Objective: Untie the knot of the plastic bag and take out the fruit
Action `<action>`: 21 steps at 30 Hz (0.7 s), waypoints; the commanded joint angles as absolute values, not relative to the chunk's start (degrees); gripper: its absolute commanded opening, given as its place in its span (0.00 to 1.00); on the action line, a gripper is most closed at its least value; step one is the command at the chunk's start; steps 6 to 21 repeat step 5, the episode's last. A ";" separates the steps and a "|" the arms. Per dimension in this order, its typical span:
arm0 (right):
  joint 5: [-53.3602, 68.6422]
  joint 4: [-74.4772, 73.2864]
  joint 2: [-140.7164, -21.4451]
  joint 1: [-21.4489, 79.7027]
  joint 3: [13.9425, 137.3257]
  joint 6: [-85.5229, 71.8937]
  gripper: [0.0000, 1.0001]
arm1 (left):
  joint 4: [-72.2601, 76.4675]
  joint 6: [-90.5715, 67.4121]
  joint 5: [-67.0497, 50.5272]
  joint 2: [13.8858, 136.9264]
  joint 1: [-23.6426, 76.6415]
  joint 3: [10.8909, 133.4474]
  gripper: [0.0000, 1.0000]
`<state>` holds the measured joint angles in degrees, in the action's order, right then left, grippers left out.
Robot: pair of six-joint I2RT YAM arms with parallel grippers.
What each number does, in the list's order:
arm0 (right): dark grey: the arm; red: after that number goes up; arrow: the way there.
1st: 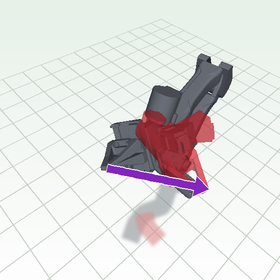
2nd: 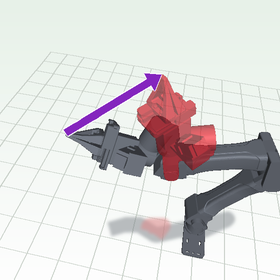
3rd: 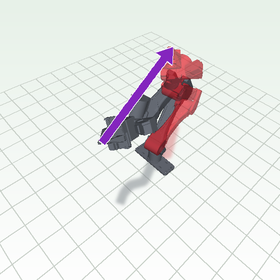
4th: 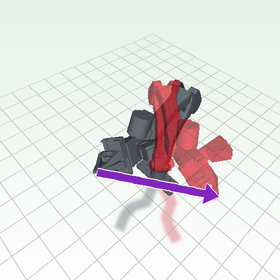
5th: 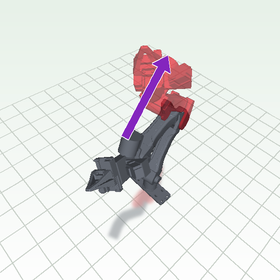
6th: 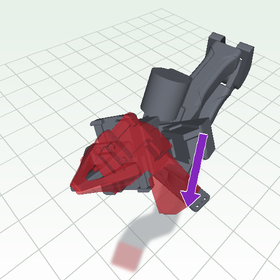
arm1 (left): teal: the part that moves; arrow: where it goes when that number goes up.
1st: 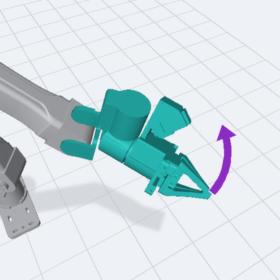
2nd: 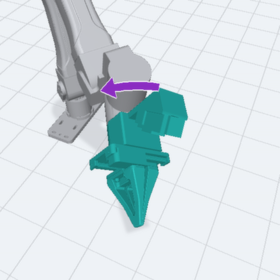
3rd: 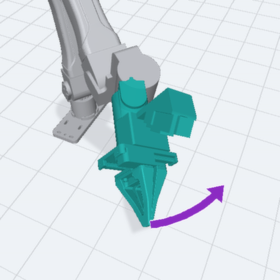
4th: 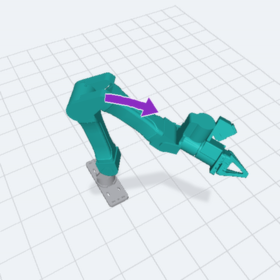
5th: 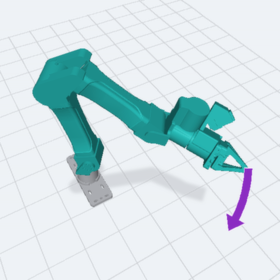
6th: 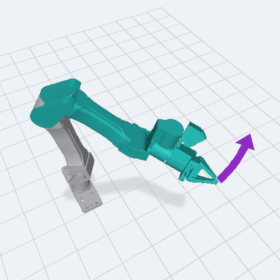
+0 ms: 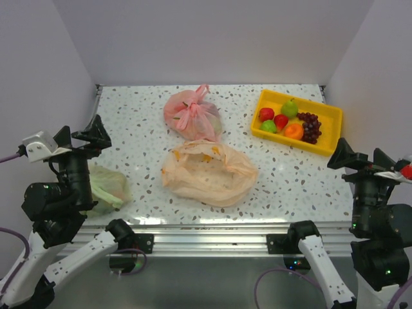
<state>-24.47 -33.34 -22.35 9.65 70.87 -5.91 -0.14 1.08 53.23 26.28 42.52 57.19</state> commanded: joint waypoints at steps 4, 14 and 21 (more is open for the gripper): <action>-23.12 -30.41 -23.64 9.76 70.31 -4.92 0.99 | 3.87 1.14 54.23 27.16 42.71 56.43 1.00; -22.94 -30.41 -23.82 9.76 70.31 -4.75 0.99 | 3.78 0.97 54.23 27.25 42.71 56.34 1.00; -22.94 -30.41 -23.82 9.76 70.31 -4.75 0.99 | 3.78 0.97 54.23 27.25 42.71 56.34 1.00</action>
